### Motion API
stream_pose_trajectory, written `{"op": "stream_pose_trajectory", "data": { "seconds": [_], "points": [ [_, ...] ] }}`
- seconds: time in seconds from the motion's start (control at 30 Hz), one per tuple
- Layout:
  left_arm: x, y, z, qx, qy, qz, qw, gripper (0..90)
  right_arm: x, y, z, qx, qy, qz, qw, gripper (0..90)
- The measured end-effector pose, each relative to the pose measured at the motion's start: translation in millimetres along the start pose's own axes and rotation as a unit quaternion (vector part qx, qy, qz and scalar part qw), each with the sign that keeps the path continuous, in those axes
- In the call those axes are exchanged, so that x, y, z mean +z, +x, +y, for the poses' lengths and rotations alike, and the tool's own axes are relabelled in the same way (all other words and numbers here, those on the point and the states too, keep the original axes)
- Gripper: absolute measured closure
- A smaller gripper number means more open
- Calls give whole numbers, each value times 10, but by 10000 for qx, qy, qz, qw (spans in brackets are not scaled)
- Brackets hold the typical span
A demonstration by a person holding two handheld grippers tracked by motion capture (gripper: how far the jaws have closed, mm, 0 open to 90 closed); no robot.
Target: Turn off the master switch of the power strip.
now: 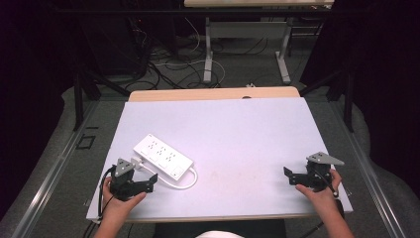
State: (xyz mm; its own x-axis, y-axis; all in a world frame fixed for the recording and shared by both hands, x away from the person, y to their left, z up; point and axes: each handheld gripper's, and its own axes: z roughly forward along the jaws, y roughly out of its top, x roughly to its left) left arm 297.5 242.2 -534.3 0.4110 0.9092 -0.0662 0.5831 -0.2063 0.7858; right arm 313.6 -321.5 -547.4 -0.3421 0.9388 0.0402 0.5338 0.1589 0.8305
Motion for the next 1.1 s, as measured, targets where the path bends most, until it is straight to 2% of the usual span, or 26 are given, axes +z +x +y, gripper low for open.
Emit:
{"op": "stream_pose_trajectory", "data": {
  "seconds": [0.17, 0.3, 0.37, 0.43, 0.63, 0.67, 0.73, 0.77, 0.83, 0.9, 0.93, 0.97, 1.07, 1.1],
  "points": [
    [-14, 7, 4, -61, -22, -44, 10000, 34, -11, 40, -5, -83, -20, -2, 10000, 0],
    [-26, 9, 4, -37, -36, -38, 10000, 30, -31, 63, 5, -153, -18, -27, 9999, 0],
    [-38, 5, 11, -11, -23, -32, 10000, 30, -27, 76, 2, -178, -134, -44, 9997, 0],
    [-43, 1, 25, 7, -55, -46, 10000, 30, -42, 87, 3, -205, -138, -43, 9997, 0],
    [-73, -23, 90, -13, -113, -175, 9998, 36, -56, 128, -9, -223, -145, -57, 9996, 0],
    [-80, -25, 103, -10, -100, -192, 9998, 36, -50, 124, -11, -300, -171, -42, 9994, 0],
    [-89, -37, 125, -19, -79, -242, 9997, 36, -52, 144, -16, -244, -158, -73, 9996, 0],
    [-96, -42, 138, -17, -78, -257, 9996, 36, -60, 141, -16, -302, -144, -69, 9994, 0],
    [-109, -56, 168, 13, -50, -296, 9995, 37, -65, 158, -20, -263, -170, -74, 9995, 0],
    [-122, -74, 200, 81, -23, -308, 9995, 37, -79, 150, -16, -324, -171, -5, 9993, 0],
    [-130, -75, 220, 176, -24, -295, 9994, 37, -79, 150, -16, -324, -171, -5, 9993, 0],
    [-134, -97, 232, 98, -38, -340, 9994, 37, -77, 154, -21, -288, -166, -31, 9994, 0],
    [-142, -120, 283, 250, -25, -290, 9993, 40, -71, 159, -25, -269, -153, -18, 9995, 0],
    [-146, -133, 296, 225, 28, -334, 9992, 41, -68, 157, -26, -322, -149, -16, 9994, 0]
  ]
}}
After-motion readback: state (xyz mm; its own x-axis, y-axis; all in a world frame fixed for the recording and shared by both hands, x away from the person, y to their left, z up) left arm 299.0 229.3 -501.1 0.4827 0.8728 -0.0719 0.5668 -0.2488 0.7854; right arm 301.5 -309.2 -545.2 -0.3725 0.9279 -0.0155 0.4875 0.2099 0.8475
